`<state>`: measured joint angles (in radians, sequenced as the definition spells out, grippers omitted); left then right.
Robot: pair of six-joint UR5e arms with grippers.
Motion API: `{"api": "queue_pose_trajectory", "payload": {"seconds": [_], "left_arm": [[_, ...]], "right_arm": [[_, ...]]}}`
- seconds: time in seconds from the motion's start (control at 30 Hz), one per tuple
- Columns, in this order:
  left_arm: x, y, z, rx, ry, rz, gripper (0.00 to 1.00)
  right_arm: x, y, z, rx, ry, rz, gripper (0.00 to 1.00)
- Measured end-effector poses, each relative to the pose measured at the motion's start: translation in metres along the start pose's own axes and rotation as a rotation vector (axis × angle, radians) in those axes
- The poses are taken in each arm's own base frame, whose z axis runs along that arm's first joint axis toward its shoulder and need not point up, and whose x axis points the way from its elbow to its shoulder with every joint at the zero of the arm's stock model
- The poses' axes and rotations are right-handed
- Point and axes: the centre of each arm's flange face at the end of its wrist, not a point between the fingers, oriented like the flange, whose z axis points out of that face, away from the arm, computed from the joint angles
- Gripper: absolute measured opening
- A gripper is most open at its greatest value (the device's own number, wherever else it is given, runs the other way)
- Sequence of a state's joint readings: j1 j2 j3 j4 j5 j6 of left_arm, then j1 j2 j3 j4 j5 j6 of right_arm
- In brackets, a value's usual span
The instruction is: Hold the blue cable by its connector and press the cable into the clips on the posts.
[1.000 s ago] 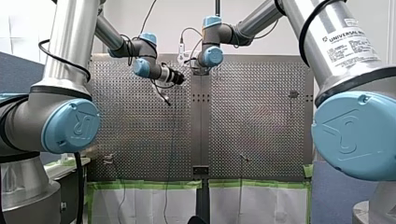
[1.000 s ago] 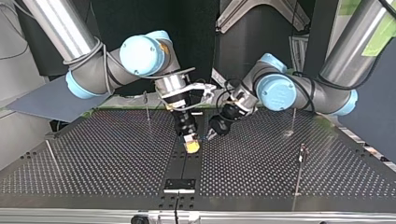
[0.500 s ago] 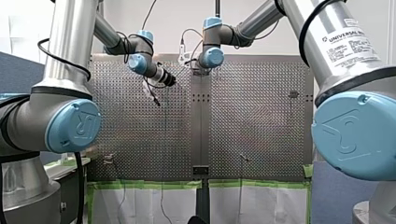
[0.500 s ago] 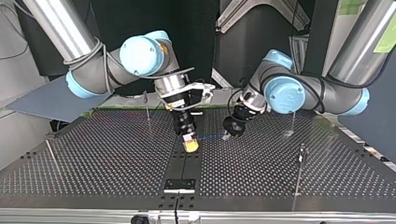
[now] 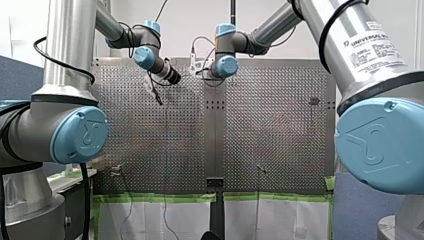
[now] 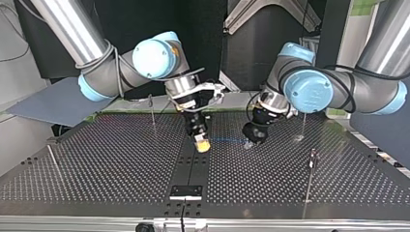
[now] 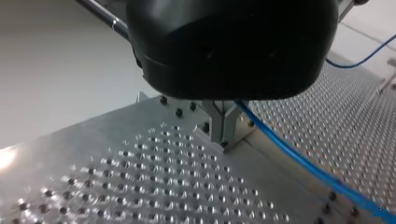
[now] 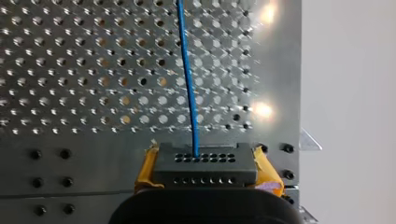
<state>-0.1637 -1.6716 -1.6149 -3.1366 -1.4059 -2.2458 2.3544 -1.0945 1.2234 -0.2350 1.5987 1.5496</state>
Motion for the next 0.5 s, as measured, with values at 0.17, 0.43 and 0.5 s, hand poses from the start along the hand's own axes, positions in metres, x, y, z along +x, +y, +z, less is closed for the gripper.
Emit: {"api": "queue_pose_trajectory", "payload": {"seconds": [0.17, 0.43, 0.5], "left_arm": [[0.000, 0.005, -0.005, -0.057, 0.005, 0.036, 0.00], [-0.003, 0.005, -0.022, -0.113, -0.024, 0.104, 0.00], [-0.005, 0.005, -0.029, -0.121, -0.047, 0.124, 0.00]], "right_arm": [[-0.006, -0.001, 0.001, 0.002, -0.008, 0.000, 0.00], [-0.017, -0.003, 0.006, 0.021, -0.007, 0.001, 0.00], [-0.025, -0.005, 0.008, 0.035, -0.011, 0.003, 0.00]]}}
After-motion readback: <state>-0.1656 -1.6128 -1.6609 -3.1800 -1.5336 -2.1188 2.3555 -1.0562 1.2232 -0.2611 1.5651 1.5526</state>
